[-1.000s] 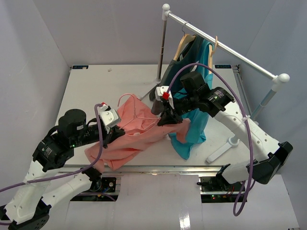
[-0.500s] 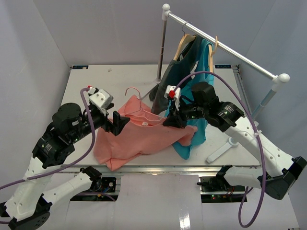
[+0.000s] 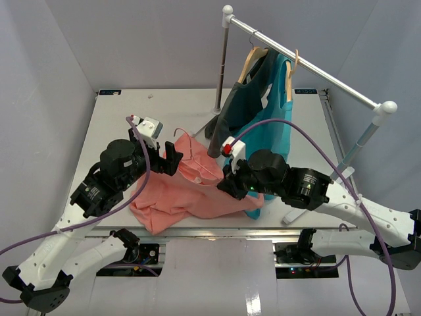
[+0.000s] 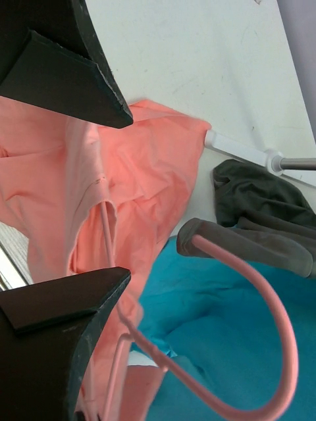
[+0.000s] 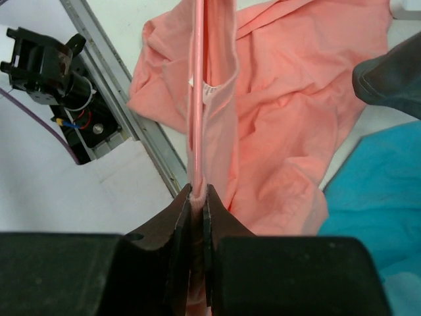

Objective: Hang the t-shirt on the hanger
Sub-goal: Place the hanger at the clothesline.

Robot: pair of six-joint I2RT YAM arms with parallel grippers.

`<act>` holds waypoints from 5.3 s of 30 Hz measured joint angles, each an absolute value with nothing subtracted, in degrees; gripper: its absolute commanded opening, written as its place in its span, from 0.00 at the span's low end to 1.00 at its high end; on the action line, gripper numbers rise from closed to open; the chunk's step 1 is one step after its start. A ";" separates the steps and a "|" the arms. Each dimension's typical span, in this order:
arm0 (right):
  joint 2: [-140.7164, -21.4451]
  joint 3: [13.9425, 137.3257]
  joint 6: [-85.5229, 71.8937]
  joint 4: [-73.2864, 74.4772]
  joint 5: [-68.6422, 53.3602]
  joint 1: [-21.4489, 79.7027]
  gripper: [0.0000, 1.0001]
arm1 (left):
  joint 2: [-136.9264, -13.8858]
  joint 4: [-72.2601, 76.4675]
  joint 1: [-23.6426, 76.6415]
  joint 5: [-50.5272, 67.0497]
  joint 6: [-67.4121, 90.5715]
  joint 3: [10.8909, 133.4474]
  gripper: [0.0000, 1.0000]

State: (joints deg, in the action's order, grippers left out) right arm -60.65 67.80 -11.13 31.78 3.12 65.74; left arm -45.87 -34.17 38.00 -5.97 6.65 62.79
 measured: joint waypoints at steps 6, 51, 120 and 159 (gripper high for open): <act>-59.31 65.19 -17.93 31.37 14.40 72.39 0.08 | -44.85 -32.42 38.00 -9.17 7.82 62.31 0.98; -58.63 81.88 -52.68 75.66 52.91 83.64 0.08 | -41.56 -34.72 38.00 -13.97 8.21 63.68 0.98; -77.97 96.18 -39.72 67.75 66.13 73.00 0.08 | -77.43 8.60 30.11 20.96 10.59 62.84 0.82; -74.00 101.39 -36.91 75.30 63.64 63.98 0.08 | -83.02 0.96 30.13 16.95 11.56 68.14 0.85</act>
